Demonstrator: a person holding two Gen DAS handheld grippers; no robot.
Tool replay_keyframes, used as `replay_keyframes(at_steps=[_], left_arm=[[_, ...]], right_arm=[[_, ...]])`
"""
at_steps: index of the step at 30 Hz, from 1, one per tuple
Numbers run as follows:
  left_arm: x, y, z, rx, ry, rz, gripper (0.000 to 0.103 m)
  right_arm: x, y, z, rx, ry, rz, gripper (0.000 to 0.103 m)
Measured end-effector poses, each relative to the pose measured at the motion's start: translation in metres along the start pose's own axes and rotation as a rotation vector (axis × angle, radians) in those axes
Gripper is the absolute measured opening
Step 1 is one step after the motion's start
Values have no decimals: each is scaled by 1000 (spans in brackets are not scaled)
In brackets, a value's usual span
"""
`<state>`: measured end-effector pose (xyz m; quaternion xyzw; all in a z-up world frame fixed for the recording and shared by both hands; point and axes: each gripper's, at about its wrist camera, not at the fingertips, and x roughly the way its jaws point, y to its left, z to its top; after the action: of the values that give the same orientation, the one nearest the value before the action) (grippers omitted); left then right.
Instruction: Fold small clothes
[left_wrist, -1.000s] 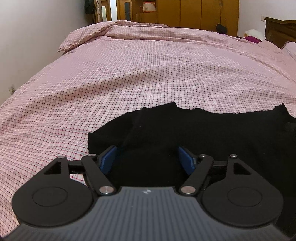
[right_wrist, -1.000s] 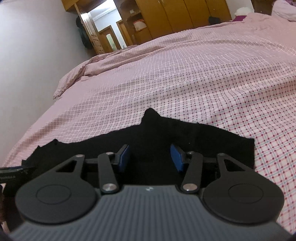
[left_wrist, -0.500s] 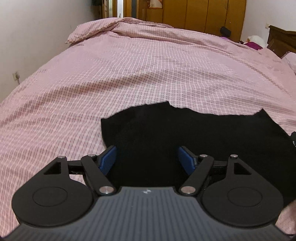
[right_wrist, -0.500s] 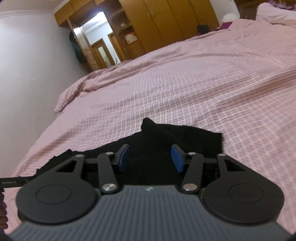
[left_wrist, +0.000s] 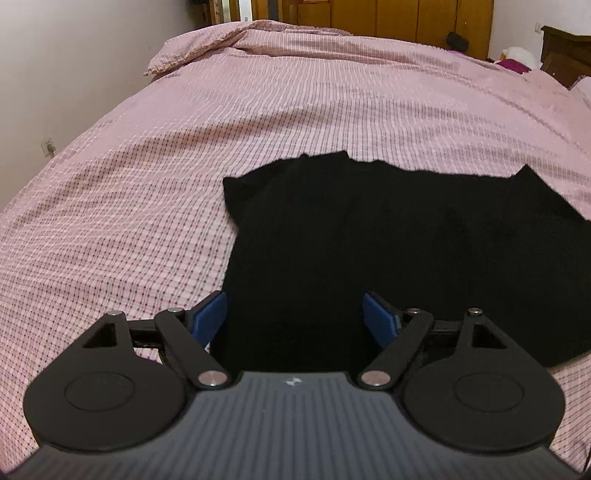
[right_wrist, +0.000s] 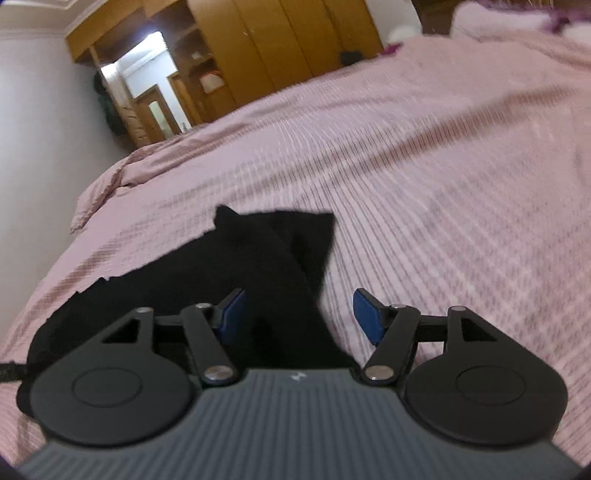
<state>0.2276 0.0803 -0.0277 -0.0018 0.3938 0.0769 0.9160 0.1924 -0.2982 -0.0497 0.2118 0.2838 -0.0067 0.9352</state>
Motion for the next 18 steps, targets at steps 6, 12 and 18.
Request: replay_keyframes(at_steps=[6,12,18], left_arm=[[7,0,-3,-8,9,4,88],[12,0,-4,-28,8,9,90],[13,0,-3,-33,10,12,91]], right_arm=[[13,-3,-15,-9,-17,54,76],[25,-3,-14,43,-23,130,76],[41,1,-11,58,-31,164,76]])
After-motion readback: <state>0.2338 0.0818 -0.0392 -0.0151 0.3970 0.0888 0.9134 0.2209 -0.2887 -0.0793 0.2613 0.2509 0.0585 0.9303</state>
